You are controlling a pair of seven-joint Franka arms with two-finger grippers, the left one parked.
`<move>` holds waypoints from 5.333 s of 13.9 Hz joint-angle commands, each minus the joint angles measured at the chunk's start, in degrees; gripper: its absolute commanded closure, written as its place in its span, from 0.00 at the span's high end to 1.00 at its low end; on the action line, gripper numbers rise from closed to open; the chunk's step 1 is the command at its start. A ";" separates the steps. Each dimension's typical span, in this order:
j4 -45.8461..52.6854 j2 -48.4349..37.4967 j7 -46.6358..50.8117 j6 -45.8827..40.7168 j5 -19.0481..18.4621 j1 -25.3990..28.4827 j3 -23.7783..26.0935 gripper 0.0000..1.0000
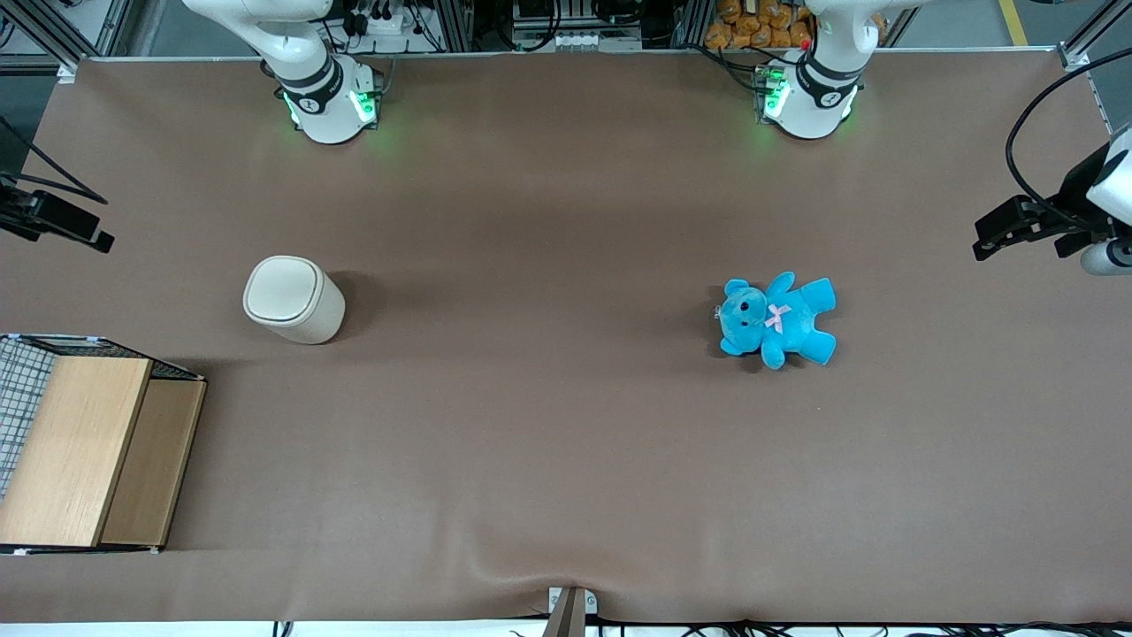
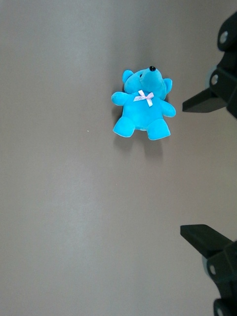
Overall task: Open trash can with right arm
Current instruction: 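Move the right gripper over the white trash can's lid, then lower the right gripper onto the trash can lid's edge, then push the lid edge down with the right gripper to tilt it open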
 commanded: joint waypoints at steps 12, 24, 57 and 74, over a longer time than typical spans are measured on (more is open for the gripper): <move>-14.47 -0.58 -0.35 3.58 0.38 0.11 0.40 0.40; -43.31 -5.77 -0.35 28.02 0.29 -0.41 -0.04 0.00; -48.33 0.91 1.58 41.83 2.40 0.03 0.05 0.00; -35.87 1.00 7.36 22.96 2.40 1.60 0.57 0.00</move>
